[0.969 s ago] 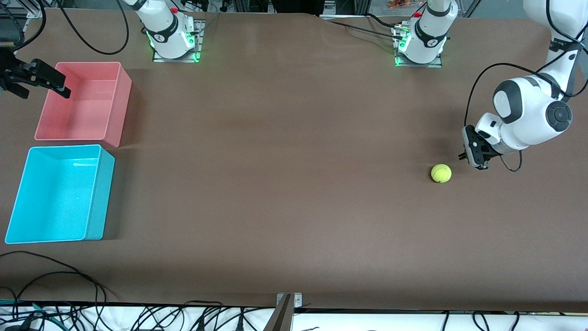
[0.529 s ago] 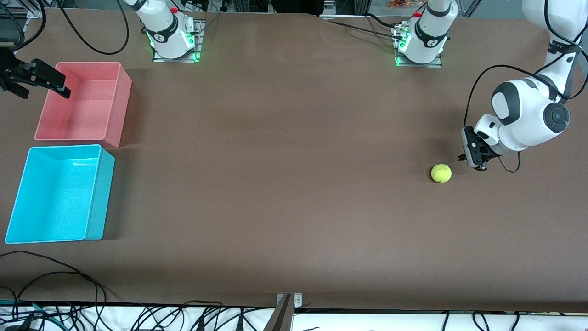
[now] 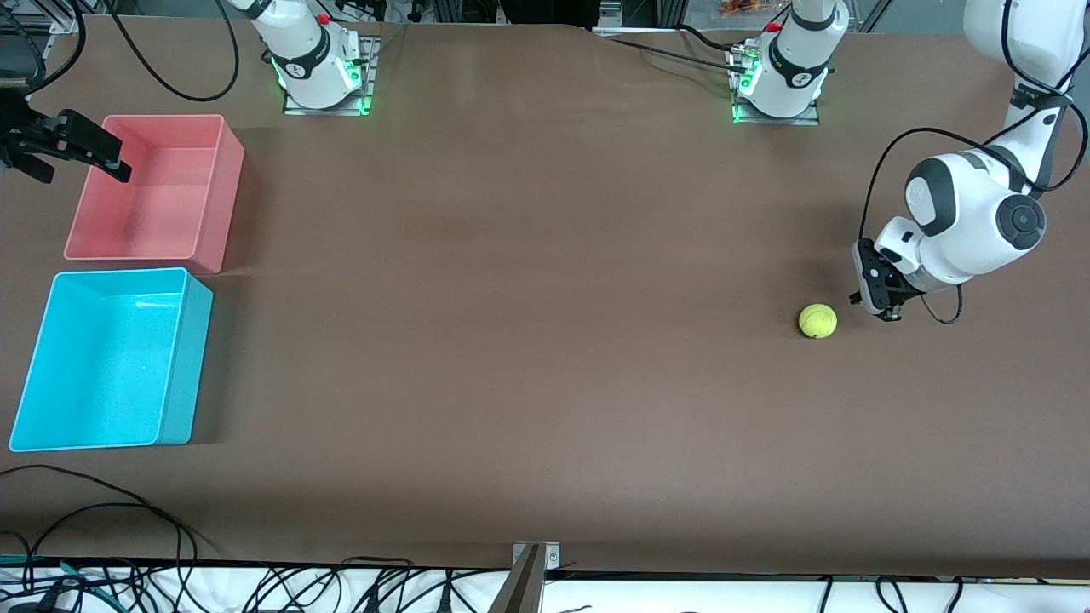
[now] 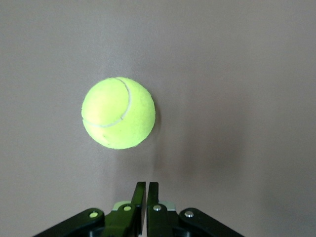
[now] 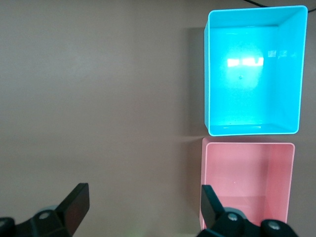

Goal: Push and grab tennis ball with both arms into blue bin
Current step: 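Lower the left gripper behind the tennis ball on the table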

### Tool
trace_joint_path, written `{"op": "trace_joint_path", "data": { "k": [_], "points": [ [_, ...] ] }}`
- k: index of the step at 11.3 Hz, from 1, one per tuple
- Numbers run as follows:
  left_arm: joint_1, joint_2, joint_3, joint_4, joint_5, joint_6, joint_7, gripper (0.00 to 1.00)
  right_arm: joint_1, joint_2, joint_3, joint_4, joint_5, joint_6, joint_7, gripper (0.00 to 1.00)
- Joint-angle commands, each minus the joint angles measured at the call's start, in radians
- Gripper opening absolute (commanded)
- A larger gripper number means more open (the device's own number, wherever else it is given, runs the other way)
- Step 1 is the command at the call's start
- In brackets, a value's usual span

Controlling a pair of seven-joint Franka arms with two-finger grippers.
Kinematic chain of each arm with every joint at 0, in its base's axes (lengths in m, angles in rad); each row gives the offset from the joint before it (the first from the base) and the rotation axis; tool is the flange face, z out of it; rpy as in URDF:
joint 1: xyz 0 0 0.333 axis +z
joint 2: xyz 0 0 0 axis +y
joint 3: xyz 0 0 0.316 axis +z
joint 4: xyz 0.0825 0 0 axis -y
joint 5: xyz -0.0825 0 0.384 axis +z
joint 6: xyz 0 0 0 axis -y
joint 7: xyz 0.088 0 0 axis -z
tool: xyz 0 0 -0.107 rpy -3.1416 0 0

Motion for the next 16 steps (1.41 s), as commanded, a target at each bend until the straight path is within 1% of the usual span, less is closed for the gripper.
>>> {"op": "trace_joint_path", "data": {
  "k": [1, 3, 5, 7, 10, 16],
  "points": [
    [0.007, 0.027, -0.002, 0.016, 0.023, 0.019, 0.023, 0.08, -0.001, -0.002, -0.001, 0.005, 0.017, -0.008, 0.009, 1.0],
    [0.009, 0.04, 0.0, 0.037, 0.051, 0.019, 0.023, 0.08, -0.001, -0.001, -0.001, 0.005, 0.015, -0.008, 0.009, 1.0],
    [0.021, 0.054, 0.0, 0.049, 0.052, 0.019, 0.024, 0.08, -0.001, -0.001, -0.001, 0.006, 0.017, -0.008, 0.009, 1.0],
    [0.021, 0.076, 0.0, 0.075, 0.051, 0.019, 0.061, 0.08, -0.001, -0.001, -0.001, 0.006, 0.017, -0.008, 0.009, 1.0],
    [0.013, 0.093, 0.001, 0.097, 0.049, 0.017, 0.061, 0.08, -0.001, -0.001, -0.001, 0.006, 0.017, -0.008, 0.009, 1.0],
    [0.001, 0.12, 0.003, 0.12, 0.035, 0.017, 0.061, 0.08, -0.001, -0.001, -0.001, 0.006, 0.012, -0.002, 0.008, 1.0]
  ]
}}
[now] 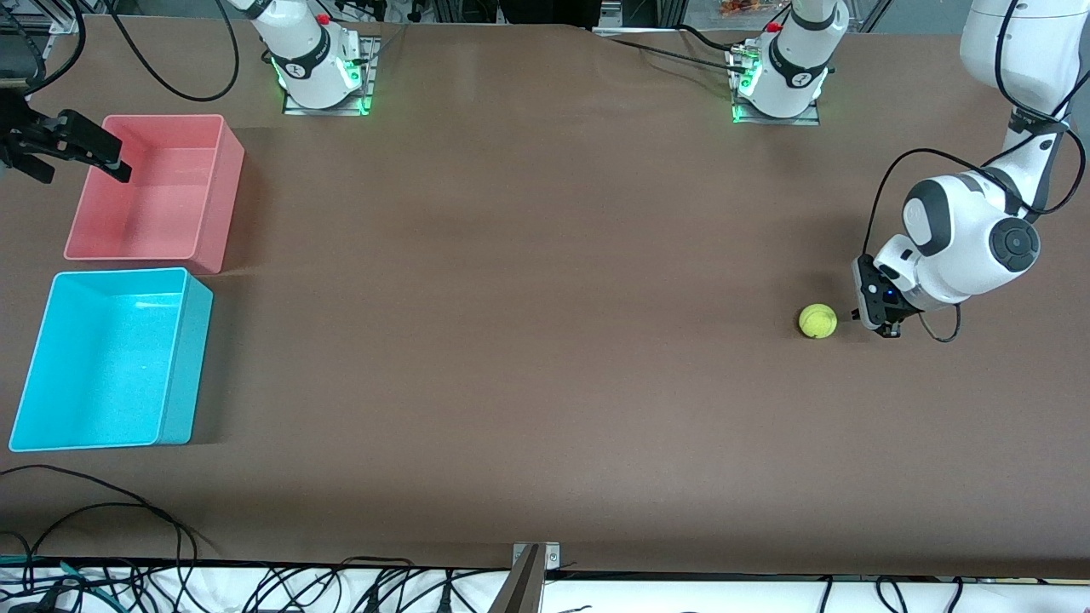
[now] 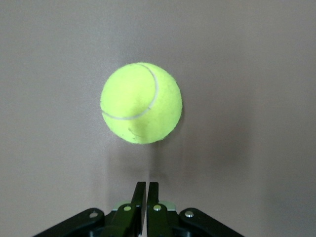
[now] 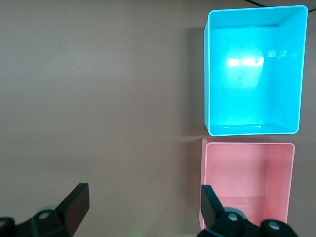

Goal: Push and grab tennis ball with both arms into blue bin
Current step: 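Lower the left gripper behind the tennis ball on the table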

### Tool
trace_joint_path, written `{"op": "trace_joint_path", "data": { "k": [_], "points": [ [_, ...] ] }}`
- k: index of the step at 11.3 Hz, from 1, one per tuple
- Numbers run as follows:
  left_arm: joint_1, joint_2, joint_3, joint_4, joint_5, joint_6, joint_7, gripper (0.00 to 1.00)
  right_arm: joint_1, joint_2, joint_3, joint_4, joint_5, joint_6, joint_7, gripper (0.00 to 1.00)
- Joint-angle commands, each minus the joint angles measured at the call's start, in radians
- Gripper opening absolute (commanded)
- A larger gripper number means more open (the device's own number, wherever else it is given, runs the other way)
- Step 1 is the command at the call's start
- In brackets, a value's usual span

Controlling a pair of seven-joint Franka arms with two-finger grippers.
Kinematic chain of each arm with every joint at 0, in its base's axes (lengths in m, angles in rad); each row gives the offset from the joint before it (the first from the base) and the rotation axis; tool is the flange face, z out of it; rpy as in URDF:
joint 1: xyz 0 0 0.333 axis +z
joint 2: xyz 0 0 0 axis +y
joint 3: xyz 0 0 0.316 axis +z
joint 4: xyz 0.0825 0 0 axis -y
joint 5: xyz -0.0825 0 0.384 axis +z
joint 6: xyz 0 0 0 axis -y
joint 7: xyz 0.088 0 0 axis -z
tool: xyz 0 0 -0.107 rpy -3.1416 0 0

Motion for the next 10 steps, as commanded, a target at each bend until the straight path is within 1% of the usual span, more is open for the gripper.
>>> {"op": "trace_joint_path", "data": {
  "k": [1, 4, 6, 7, 10],
  "points": [
    [-0.005, 0.029, 0.004, 0.039, 0.001, 0.002, 0.018, 0.08, -0.002, -0.001, -0.002, 0.006, 0.012, -0.003, 0.008, 1.0],
    [-0.008, 0.068, 0.002, 0.071, -0.001, 0.0, 0.013, 0.08, -0.002, -0.001, -0.002, 0.006, 0.012, -0.002, 0.008, 1.0],
    [-0.016, 0.076, 0.004, 0.073, -0.008, 0.0, 0.012, 0.07, -0.002, -0.001, -0.002, 0.006, 0.012, -0.002, 0.008, 1.0],
    [-0.016, 0.079, 0.004, 0.073, -0.022, -0.009, 0.012, 0.04, -0.002, -0.001, -0.002, 0.006, 0.012, 0.0, 0.008, 1.0],
    [-0.014, 0.077, 0.007, 0.07, -0.018, -0.089, 0.015, 0.01, -0.002, 0.0, -0.001, 0.006, 0.012, 0.0, 0.008, 1.0]
  ]
}}
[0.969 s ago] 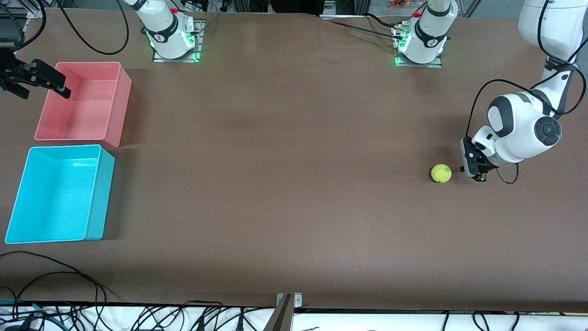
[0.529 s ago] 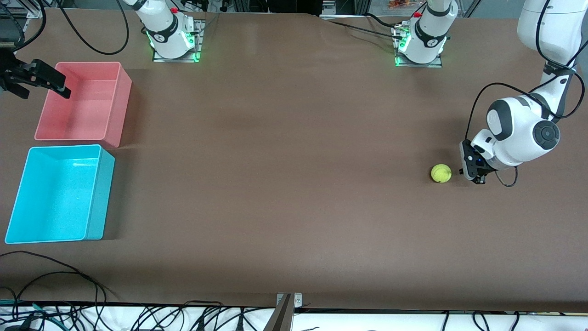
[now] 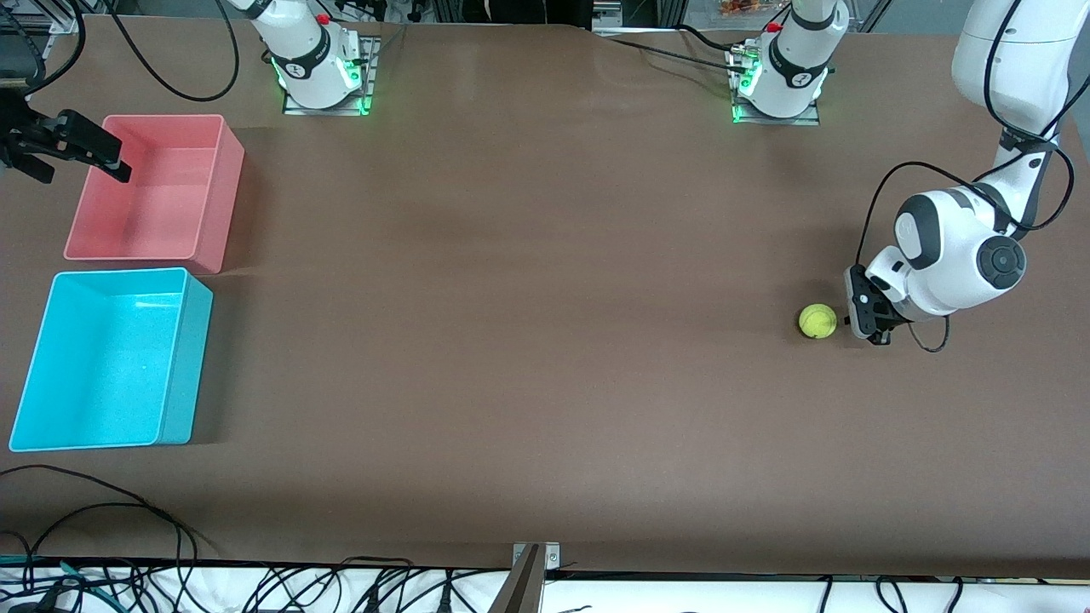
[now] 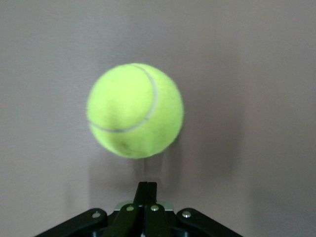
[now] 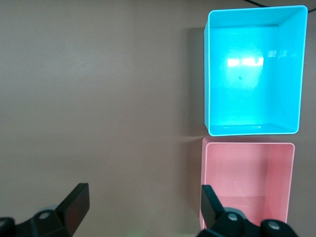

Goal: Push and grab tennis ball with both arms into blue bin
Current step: 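Lower the left gripper behind the tennis ball on the table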

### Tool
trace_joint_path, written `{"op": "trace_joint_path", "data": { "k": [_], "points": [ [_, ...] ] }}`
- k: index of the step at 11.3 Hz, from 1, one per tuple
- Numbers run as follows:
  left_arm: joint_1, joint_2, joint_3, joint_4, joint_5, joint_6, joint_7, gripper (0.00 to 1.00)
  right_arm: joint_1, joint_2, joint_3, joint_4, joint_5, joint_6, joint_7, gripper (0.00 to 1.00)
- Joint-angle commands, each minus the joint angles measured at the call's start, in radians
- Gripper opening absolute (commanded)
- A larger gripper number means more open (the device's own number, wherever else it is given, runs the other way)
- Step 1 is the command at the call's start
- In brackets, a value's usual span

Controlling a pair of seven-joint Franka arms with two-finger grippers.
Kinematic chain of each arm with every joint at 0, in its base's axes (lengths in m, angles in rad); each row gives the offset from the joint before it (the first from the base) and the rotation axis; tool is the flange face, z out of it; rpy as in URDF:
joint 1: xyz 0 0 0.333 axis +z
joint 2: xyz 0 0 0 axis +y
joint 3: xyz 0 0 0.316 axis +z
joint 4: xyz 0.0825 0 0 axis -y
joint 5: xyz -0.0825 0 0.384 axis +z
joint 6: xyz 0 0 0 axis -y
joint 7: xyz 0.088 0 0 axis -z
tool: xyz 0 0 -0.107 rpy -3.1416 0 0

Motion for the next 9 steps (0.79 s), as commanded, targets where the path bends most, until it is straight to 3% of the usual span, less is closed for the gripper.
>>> {"op": "trace_joint_path", "data": {
  "k": [1, 9],
  "points": [
    [-0.005, 0.009, 0.007, 0.019, -0.011, -0.056, 0.013, 0.01, -0.001, 0.0, -0.002, 0.006, 0.012, 0.0, 0.008, 1.0],
    [-0.034, 0.043, 0.005, 0.057, -0.017, -0.057, -0.039, 0.01, -0.002, 0.0, -0.002, 0.006, 0.012, 0.0, 0.008, 1.0]
  ]
}}
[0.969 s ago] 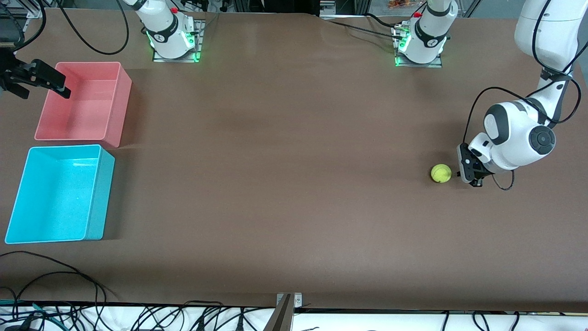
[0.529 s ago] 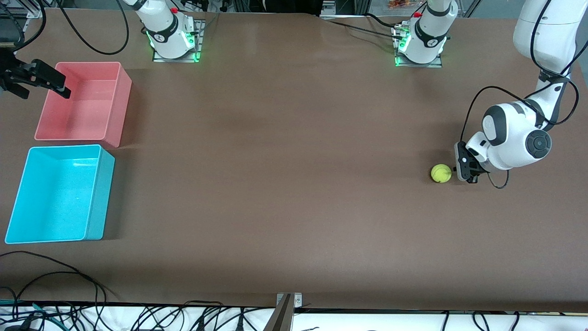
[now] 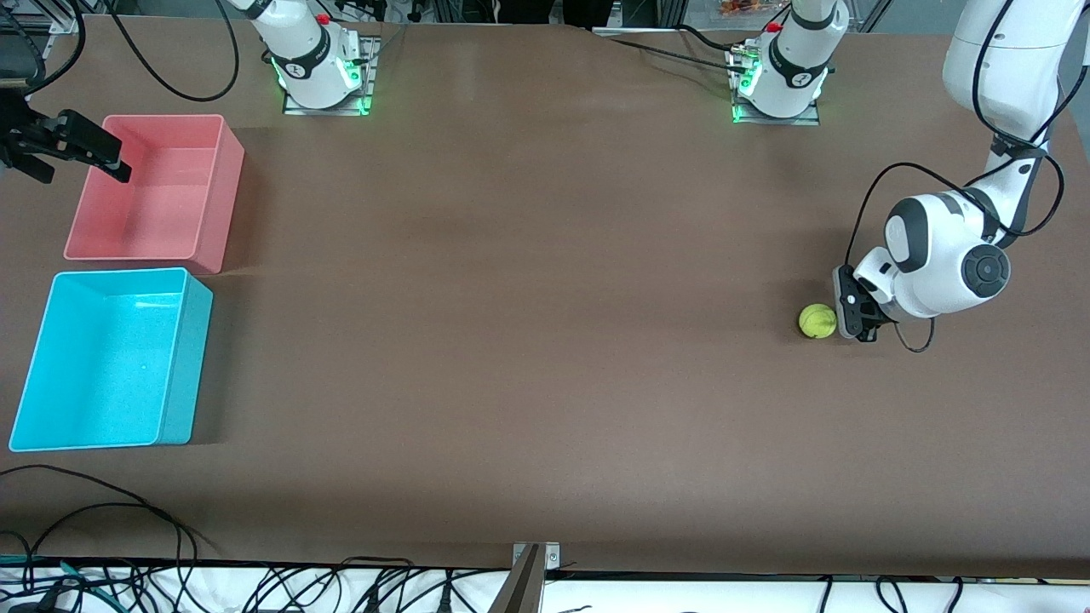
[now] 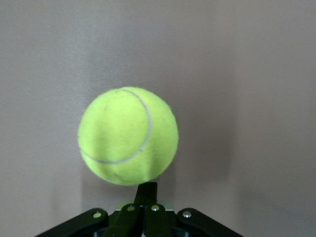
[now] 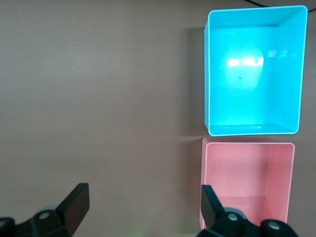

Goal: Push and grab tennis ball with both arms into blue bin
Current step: 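Lower the left gripper behind the tennis ball on the table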

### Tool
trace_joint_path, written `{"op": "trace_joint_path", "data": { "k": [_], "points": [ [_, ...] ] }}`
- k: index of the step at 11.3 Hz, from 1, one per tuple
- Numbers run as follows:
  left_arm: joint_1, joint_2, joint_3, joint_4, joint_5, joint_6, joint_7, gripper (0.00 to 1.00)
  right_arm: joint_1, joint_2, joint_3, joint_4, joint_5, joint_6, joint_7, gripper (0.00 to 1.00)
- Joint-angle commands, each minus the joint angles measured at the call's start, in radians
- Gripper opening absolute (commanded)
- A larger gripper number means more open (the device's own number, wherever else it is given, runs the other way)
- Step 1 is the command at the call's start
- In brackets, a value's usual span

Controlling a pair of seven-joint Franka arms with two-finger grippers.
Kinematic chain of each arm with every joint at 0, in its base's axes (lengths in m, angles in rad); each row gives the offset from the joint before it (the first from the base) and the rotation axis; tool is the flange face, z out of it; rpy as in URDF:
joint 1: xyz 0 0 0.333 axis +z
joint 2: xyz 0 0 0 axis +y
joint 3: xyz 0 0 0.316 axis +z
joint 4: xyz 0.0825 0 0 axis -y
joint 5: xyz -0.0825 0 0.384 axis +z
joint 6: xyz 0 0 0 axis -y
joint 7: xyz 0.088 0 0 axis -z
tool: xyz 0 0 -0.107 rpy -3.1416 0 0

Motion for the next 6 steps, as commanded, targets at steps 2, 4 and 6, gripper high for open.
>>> {"op": "trace_joint_path", "data": {
  "k": [2, 4, 6],
  "points": [
    [-0.005, 0.027, 0.005, 0.043, -0.017, -0.019, -0.008, 0.01, -0.002, 0.0, -0.002, 0.006, 0.012, -0.002, 0.006, 1.0],
    [-0.013, 0.041, 0.005, 0.043, -0.015, -0.018, -0.005, 0.01, -0.002, 0.0, -0.002, 0.006, 0.012, 0.0, 0.008, 1.0],
    [-0.016, 0.043, 0.005, 0.043, -0.017, -0.018, -0.008, 0.01, -0.002, 0.0, -0.002, 0.006, 0.014, -0.002, 0.006, 1.0]
  ]
}}
